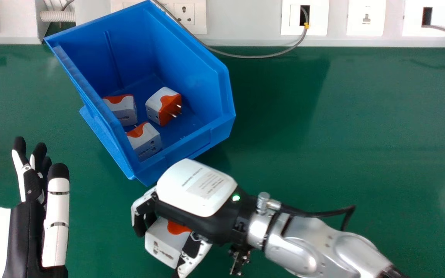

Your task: Pick all objects and put in blue box

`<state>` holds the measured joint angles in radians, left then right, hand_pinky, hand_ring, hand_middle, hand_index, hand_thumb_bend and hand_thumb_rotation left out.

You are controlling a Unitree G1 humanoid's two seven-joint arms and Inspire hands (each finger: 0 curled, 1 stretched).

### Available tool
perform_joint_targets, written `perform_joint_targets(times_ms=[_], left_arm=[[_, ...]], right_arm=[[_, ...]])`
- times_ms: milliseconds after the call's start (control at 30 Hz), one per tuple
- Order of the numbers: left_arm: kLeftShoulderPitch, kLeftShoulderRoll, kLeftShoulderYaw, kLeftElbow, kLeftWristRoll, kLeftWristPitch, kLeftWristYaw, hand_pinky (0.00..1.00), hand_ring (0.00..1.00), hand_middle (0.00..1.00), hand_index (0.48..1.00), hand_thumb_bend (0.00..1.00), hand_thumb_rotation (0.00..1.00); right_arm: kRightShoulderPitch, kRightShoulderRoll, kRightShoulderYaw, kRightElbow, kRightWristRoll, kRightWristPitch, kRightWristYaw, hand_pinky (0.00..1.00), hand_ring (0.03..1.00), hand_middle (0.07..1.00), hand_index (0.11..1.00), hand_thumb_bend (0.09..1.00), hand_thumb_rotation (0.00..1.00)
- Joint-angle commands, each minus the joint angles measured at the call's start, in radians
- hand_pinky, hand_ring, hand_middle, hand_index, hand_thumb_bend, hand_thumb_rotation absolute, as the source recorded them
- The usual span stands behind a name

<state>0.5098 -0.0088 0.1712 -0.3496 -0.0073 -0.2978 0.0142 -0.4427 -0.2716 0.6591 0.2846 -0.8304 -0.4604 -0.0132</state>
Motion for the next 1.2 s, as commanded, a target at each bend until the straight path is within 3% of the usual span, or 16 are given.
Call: perform_joint_targets(times_ms=[0,100,233,300,367,500,633,767,900,1000,1100,1133,1167], left_arm=[[0.003,0.012,0.002,-0.023,-0.003,-0.014,-0.008,1.0,1.0,1.0,1.0,0.31,0.89],[-0.005,0.013,0.005,-0.017,-0.003,-0.013,-0.01,1.0,1.0,1.0,1.0,0.31,0.89],[-0.014,0.02,0.005,-0.011,0.007,-0.009,-0.011,1.0,1.0,1.0,1.0,0.33,0.9],[-0.02,0.022,0.004,-0.007,0.018,-0.011,-0.007,1.0,1.0,1.0,1.0,0.34,0.91],[-0.023,0.023,0.001,-0.008,0.019,-0.006,-0.006,1.0,1.0,1.0,1.0,0.31,0.92],[-0.017,0.02,-0.004,-0.018,0.025,0.0,-0.003,1.0,1.0,1.0,1.0,0.32,0.92],[-0.013,0.021,-0.005,-0.012,0.016,-0.011,-0.009,1.0,1.0,1.0,1.0,0.31,0.93],[-0.007,0.022,-0.007,-0.012,0.022,-0.019,-0.009,1.0,1.0,1.0,1.0,0.29,0.93],[0.003,0.018,-0.01,-0.016,0.018,-0.021,-0.009,1.0,1.0,1.0,1.0,0.28,0.92],[0.013,0.017,-0.011,-0.022,0.024,-0.024,-0.007,1.0,1.0,1.0,1.0,0.31,0.92],[0.025,0.013,-0.014,-0.028,0.04,-0.027,0.002,1.0,1.0,1.0,1.0,0.33,0.93],[0.03,0.01,-0.017,-0.034,0.038,-0.022,0.002,1.0,1.0,1.0,1.0,0.32,0.94],[0.031,0.01,-0.019,-0.031,0.028,-0.028,-0.004,1.0,1.0,1.0,1.0,0.32,0.94]], right_arm=[[0.039,-0.025,-0.043,-0.118,0.034,0.013,0.026,0.17,0.223,0.405,0.521,0.509,0.0],[0.082,-0.054,-0.098,-0.24,0.045,0.055,0.077,0.15,0.208,0.405,0.518,0.506,0.0],[0.088,-0.051,-0.151,-0.313,0.067,0.091,0.112,0.15,0.212,0.42,0.518,0.505,0.0],[0.068,-0.045,-0.177,-0.325,0.069,0.094,0.1,0.16,0.221,0.422,0.522,0.506,0.0],[0.044,-0.034,-0.201,-0.333,0.071,0.098,0.09,0.17,0.225,0.426,0.521,0.508,0.0],[-0.018,-0.003,-0.241,-0.325,0.062,0.126,0.073,0.17,0.229,0.424,0.52,0.508,0.0],[-0.111,0.032,-0.26,-0.252,0.062,0.147,0.058,0.19,0.251,0.426,0.522,0.508,0.0],[-0.247,0.071,-0.255,-0.099,0.039,0.16,0.01,0.2,0.276,0.424,0.528,0.507,0.0],[-0.416,0.123,-0.229,0.141,0.014,0.15,-0.088,0.23,0.317,0.428,0.528,0.512,0.0],[-0.543,0.182,-0.211,0.332,0.007,0.183,-0.127,0.23,0.313,0.427,0.526,0.512,0.0],[-0.668,0.24,-0.186,0.523,-0.006,0.212,-0.172,0.24,0.35,0.463,0.524,0.512,0.0],[-0.703,0.255,-0.174,0.575,-0.011,0.222,-0.182,0.24,0.359,0.478,0.531,0.51,0.0],[-0.736,0.27,-0.165,0.624,-0.012,0.229,-0.187,0.24,0.368,0.494,0.537,0.508,0.0]])
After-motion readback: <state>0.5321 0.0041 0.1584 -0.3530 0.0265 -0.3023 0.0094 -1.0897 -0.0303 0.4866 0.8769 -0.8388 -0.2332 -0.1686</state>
